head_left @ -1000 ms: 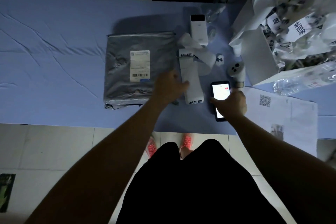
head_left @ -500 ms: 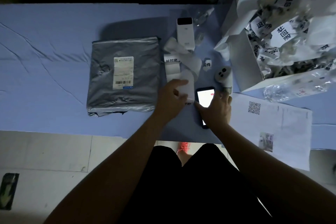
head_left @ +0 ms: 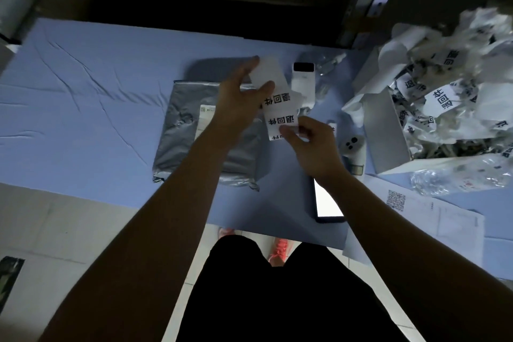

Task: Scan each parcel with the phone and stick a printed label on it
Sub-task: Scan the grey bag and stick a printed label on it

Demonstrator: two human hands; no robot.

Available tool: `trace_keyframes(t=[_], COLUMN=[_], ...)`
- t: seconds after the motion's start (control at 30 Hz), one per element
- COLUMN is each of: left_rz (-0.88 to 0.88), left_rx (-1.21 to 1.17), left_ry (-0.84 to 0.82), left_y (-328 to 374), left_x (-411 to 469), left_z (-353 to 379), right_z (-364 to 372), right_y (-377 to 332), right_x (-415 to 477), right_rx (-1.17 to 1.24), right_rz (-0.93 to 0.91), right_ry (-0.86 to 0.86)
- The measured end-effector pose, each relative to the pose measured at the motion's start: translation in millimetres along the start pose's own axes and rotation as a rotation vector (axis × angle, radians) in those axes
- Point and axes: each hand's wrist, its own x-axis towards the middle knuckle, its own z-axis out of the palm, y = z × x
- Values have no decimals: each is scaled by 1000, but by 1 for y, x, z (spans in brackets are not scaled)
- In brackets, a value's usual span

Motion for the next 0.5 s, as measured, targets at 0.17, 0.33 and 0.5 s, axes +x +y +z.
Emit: trace_keyframes(t=[0.17,0.33,0.5], left_rz=[305,343,309], left_rx=[699,596,440], left_ry=[-88,-264,-316], left_y=[-8,-17,-15], left_x=[-8,-10,-6], left_z=[-15,-17,-26], right_z=[6,9,8], right_y=[-18,-24,-22], right_x=[13,16,15], right_rx=[28,-27,-85], right_rz=[-53,-166,-135], right_ry=[32,-117,-154])
